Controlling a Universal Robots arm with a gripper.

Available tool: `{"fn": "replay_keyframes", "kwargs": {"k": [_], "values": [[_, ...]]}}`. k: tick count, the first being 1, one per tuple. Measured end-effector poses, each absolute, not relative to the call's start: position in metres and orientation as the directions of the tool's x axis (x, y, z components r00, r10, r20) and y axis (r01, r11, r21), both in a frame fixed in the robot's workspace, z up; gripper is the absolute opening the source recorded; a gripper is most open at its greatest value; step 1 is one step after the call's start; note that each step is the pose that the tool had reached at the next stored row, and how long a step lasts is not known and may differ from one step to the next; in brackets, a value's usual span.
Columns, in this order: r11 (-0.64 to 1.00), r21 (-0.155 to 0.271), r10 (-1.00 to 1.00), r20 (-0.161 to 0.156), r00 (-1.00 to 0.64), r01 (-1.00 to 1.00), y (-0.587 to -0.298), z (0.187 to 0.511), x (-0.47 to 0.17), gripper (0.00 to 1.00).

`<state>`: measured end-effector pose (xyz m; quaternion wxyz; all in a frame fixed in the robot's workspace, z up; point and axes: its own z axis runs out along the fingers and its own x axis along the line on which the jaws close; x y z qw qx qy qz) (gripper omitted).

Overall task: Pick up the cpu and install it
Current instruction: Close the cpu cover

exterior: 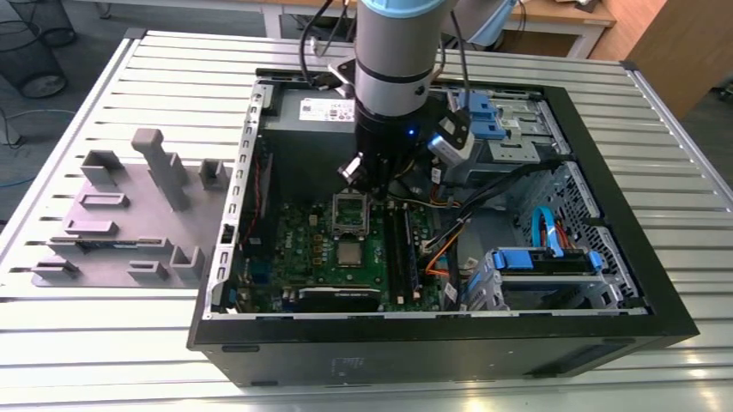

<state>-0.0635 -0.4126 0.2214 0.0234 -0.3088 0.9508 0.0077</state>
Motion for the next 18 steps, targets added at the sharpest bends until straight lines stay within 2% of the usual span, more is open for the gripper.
{"fn": "replay_keyframes", "kwargs": {"k": [18], "values": [[0.809,0.001,-0.587,-0.05,-0.808,-0.588,-0.4071,0.212,-0.0627,0.1]]}}
